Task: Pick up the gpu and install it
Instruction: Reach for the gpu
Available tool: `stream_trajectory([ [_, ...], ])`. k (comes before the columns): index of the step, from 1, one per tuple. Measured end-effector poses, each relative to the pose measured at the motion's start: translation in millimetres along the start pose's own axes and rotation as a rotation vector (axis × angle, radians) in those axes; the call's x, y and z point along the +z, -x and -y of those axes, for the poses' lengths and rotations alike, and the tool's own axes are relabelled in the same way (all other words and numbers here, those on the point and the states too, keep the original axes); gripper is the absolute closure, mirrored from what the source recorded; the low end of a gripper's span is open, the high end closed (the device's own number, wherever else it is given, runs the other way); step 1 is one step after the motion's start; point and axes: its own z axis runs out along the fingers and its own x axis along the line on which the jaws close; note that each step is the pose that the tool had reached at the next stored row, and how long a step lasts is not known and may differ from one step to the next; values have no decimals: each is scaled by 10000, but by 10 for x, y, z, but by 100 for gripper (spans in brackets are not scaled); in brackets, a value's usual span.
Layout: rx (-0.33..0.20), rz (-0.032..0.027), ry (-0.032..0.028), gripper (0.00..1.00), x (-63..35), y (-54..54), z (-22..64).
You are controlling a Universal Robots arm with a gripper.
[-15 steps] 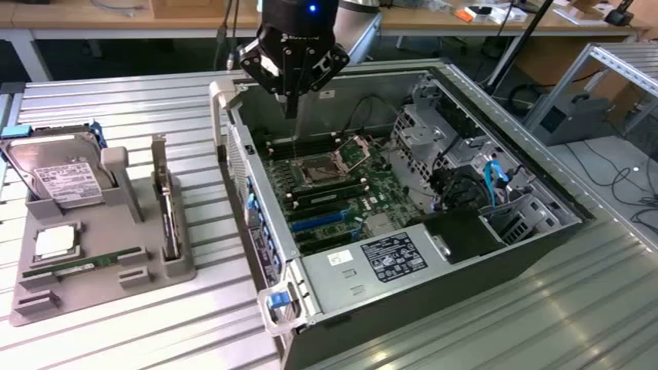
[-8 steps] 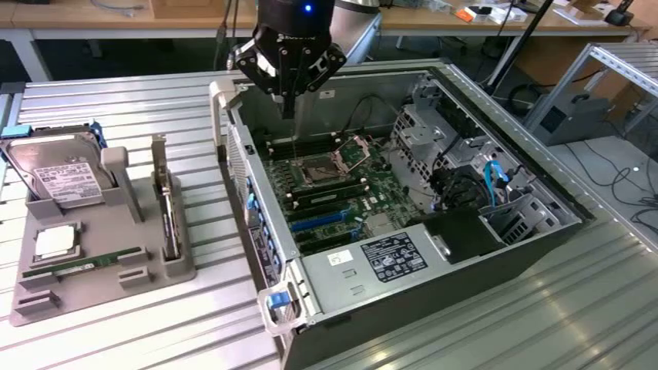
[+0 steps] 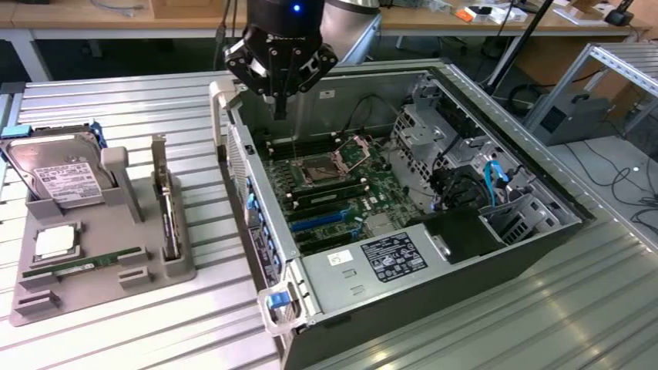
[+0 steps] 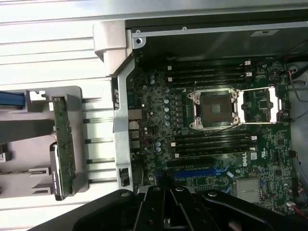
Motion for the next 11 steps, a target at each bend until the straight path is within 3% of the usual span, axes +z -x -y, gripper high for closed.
stream_trajectory([
  [11, 0, 0, -1, 89, -3, -92, 7],
])
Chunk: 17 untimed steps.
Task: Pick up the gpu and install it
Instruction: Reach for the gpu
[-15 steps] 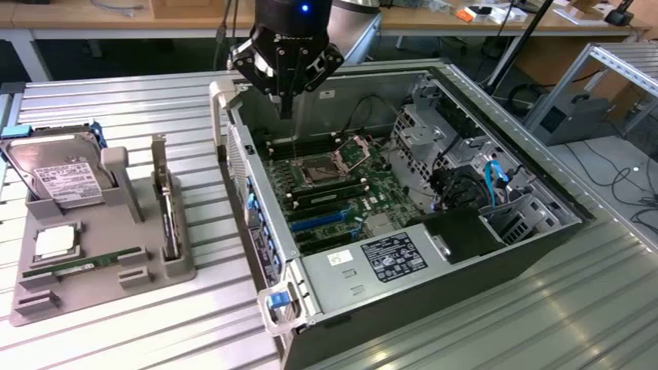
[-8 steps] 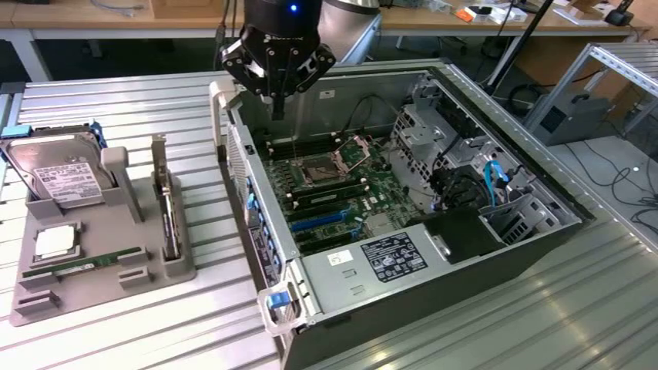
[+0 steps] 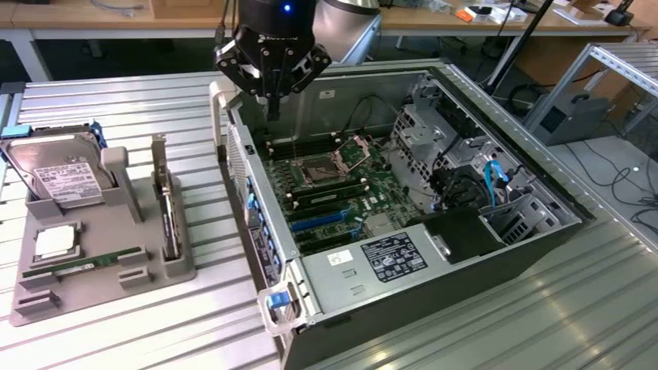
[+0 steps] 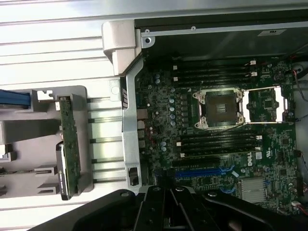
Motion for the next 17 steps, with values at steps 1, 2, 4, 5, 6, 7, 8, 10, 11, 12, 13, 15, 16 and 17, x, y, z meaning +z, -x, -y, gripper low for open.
stream_trajectory([
  [1, 0, 0, 1, 89, 0, -4, 0],
  [2, 0, 0, 1, 89, 0, -6, 0],
  [4, 0, 0, 0, 89, 0, -19, 1],
  [5, -1, 0, 0, 89, 0, -24, 2],
  [6, -1, 0, 0, 89, -1, -29, 2],
  [7, 0, 0, 1, 89, 0, -34, 3],
  [8, -1, 0, 0, 89, -1, -37, 3],
  [10, -1, 0, 0, 89, -1, -48, 4],
  [11, 0, 0, 1, 89, -1, -52, 4],
  [12, -1, 0, 1, 89, -1, -55, 4],
  [13, 0, 0, 1, 89, -1, -58, 4],
  [15, 0, 0, 0, 89, -2, -71, 5],
  [16, -1, 0, 1, 89, -2, -79, 6],
  [17, -1, 1, 1, 89, -2, -83, 6],
])
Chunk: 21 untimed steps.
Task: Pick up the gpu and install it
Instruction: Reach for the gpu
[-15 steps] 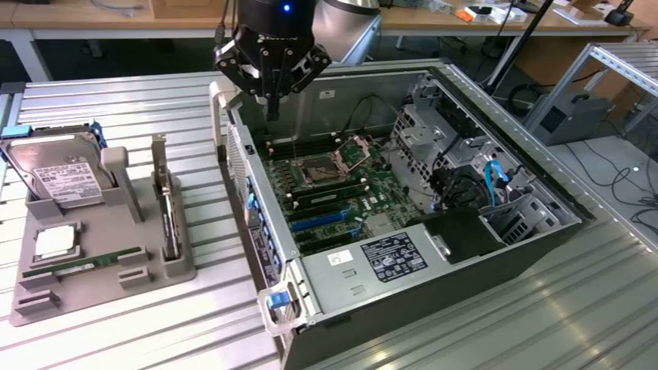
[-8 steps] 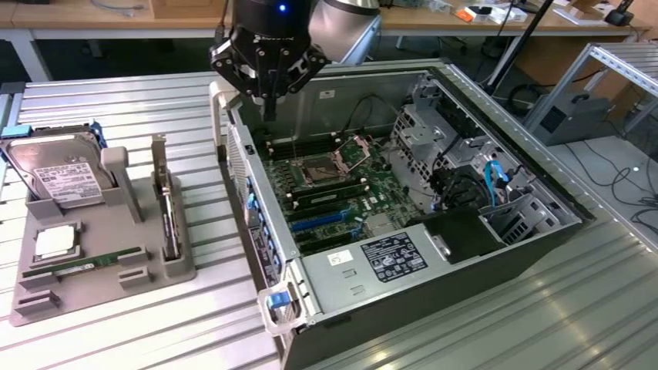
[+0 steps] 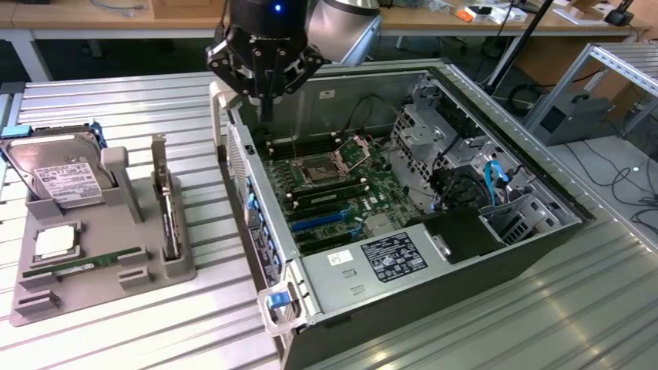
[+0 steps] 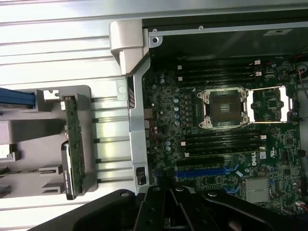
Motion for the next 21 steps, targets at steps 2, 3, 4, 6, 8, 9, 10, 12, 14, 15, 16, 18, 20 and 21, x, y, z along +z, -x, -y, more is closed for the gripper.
stream_trajectory([
  [2, 0, 0, 0, 89, 0, -7, 0],
  [3, 1, 0, 0, 89, 0, -9, 1],
  [4, 0, 0, 0, 89, 0, -12, 1],
  [6, 1, -1, 0, 89, -1, -23, 2],
  [8, 1, 0, 0, 89, -1, -36, 3],
  [9, 1, 0, 0, 89, -1, -42, 3],
  [10, 0, -1, -1, 89, -2, -47, 4],
  [12, 0, -1, 0, 89, -2, -54, 4],
  [14, 1, 0, 0, 89, -2, -60, 5],
  [15, 0, 0, 0, 89, -2, -64, 5],
  [16, 0, -1, 0, 89, -2, -66, 5],
  [18, 0, 0, 0, 89, -2, -81, 6],
  [20, 1, 0, 0, 89, -3, -93, 7],
  [21, 0, 0, 0, 89, -3, -98, 7],
])
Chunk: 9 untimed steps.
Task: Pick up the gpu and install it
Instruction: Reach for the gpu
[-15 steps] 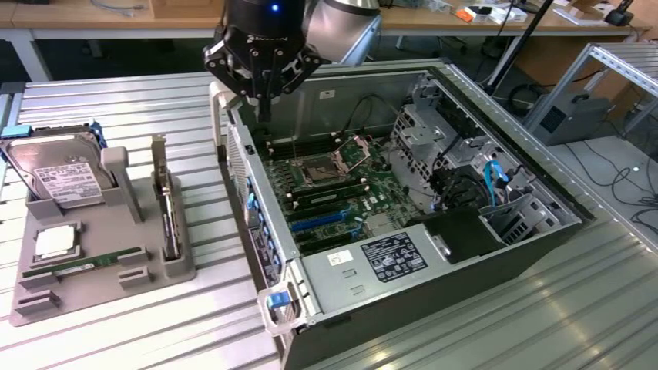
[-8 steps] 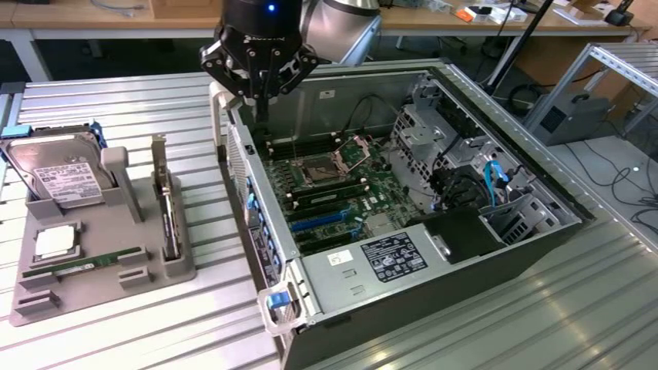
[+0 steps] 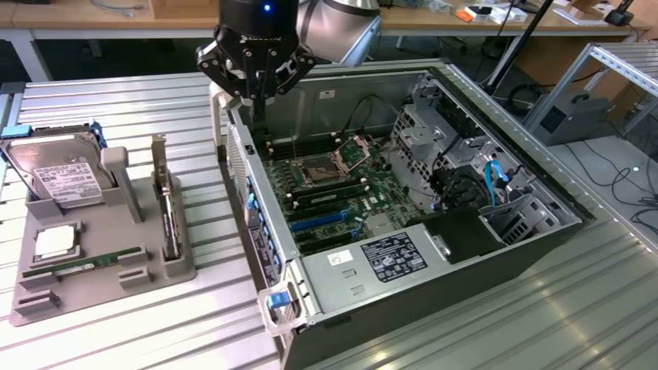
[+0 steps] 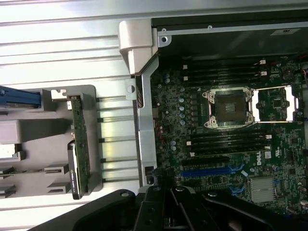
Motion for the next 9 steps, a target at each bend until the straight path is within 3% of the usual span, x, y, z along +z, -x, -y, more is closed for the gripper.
stream_trajectory([
  [9, 0, 0, 0, 89, -1, -46, 3],
])
